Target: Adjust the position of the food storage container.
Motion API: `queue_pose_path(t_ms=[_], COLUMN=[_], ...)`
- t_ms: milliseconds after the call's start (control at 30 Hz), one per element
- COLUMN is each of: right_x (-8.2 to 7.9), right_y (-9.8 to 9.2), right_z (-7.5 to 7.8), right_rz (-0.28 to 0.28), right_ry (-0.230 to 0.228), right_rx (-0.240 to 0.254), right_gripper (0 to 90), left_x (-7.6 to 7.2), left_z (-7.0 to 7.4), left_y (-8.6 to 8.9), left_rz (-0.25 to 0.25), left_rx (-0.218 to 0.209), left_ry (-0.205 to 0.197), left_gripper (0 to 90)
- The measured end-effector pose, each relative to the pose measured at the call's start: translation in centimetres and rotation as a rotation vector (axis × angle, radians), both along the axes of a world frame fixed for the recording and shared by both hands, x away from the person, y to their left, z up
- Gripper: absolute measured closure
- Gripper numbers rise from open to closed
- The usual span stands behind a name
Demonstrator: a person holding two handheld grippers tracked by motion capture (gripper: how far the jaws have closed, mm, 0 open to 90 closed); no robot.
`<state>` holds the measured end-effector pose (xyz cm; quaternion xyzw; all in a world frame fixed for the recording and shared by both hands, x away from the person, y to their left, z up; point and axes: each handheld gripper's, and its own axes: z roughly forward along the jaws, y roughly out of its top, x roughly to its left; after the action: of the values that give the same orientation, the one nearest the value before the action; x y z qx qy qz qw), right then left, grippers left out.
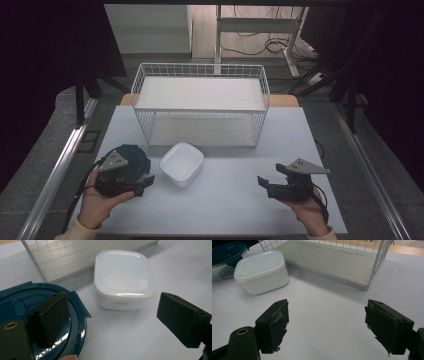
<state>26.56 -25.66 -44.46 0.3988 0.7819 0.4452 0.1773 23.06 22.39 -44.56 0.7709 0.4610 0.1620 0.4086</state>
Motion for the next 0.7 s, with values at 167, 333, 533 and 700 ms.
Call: queue_pose_path(t_ms=[167,333,533,700], right_x=[0.0,0.2,0.1,0.1], right_y=[0.1,0.1,0.1,0.3], right_z=[0.1,-0.2,-0.1,-0.1], right_rz=[0.001,0.001,0.001,0.007], right_ry=[0.001,0.013,0.014,0.012], right_rx=[0.001,-0.001,0.0,0.0], right_gripper=[19.3,20.5,21.0,21.3], left_x=[-0.2,-0.1,1.0,5.0], left_z=[0.1,0.1,1.3,3.1], left_y=[0.2,0.3,2.0,5.2], left_rz=[0.006,0.012,0.013,0.065], left_rx=[-0.002,0.0,0.006,0.043], left_ry=[-0.004,-0.007,-0.005,0.013], left_gripper=[10.6,10.4,16.7,36.2])
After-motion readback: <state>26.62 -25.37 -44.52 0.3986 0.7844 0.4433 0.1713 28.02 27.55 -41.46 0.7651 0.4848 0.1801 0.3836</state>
